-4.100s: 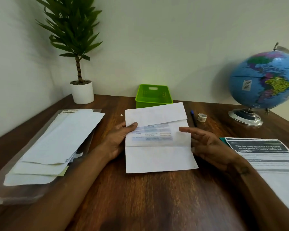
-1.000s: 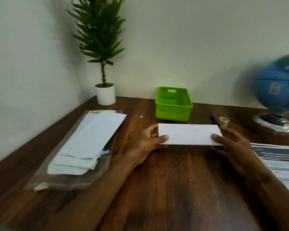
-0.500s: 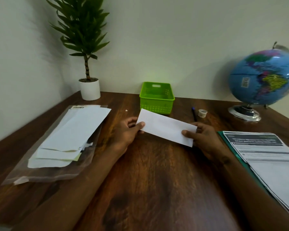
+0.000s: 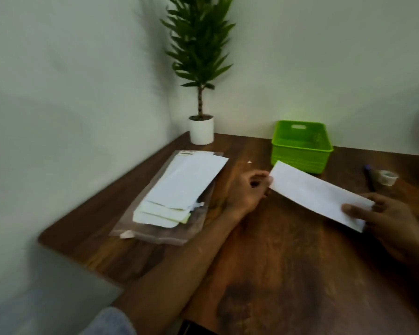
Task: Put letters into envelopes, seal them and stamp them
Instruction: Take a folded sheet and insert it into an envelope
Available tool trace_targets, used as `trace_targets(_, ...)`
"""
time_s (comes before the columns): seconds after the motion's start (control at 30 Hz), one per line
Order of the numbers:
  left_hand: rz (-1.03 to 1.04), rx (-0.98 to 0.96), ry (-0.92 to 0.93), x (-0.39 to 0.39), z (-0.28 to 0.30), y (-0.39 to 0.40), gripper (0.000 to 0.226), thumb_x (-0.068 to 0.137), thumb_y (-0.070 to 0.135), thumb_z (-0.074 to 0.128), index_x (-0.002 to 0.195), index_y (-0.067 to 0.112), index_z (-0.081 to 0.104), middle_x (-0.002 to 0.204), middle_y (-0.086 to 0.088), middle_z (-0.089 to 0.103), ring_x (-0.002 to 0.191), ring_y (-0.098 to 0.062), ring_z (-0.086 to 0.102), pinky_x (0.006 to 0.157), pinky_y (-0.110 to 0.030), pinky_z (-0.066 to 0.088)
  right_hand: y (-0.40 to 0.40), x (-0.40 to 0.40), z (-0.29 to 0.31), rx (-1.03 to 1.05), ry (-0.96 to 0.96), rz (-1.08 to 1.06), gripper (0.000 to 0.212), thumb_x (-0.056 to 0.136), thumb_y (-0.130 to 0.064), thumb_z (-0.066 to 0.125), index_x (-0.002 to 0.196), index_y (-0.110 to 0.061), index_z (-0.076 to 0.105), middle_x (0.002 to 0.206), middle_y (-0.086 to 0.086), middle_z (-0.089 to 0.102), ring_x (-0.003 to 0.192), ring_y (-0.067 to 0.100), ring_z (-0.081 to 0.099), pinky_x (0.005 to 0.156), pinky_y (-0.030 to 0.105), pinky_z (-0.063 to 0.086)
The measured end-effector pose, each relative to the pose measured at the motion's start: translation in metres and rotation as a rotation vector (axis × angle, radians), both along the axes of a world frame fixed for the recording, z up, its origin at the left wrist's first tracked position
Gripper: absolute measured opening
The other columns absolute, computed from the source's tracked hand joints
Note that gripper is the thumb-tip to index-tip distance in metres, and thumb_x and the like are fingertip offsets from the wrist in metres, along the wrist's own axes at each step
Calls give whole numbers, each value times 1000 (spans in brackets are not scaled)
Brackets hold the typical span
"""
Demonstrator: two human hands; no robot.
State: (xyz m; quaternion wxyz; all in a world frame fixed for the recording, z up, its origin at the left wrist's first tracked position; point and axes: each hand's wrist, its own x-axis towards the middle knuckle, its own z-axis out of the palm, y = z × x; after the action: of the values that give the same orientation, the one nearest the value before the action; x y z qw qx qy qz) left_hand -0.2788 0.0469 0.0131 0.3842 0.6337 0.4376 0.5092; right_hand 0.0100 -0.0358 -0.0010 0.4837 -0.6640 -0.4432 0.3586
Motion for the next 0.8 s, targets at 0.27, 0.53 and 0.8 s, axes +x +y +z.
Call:
trace_targets(0.27, 106, 155, 390, -42, 21, -10, 35, 93, 31, 71, 125, 16, 69, 120, -5, 73, 103, -14, 69, 91, -27, 57, 24, 21, -43, 94, 32, 147, 53, 77, -44, 91, 125, -33, 71, 115, 3, 78, 95, 23, 79, 78, 54, 63)
trace_targets(0.53, 333, -349, 1254, -147, 34, -6, 91, 83, 76, 55, 147, 13, 37, 154, -23, 38, 142, -43, 35, 116, -56, 28, 14, -14, -24, -26, 166, 165, 43, 73, -24, 93, 112, -31, 75, 94, 14, 80, 78, 44, 78, 67, 52, 63)
trace_targets(0.8, 464, -22, 1205, -136, 20, -23, 52, 98, 60, 45, 120, 16, 59, 120, -6, 67, 104, -24, 64, 78, -32, 42, 3, -28, -6, 17, 301, 183, 38, 71, -14, 90, 106, -23, 78, 120, 23, 71, 83, 43, 78, 70, 49, 64)
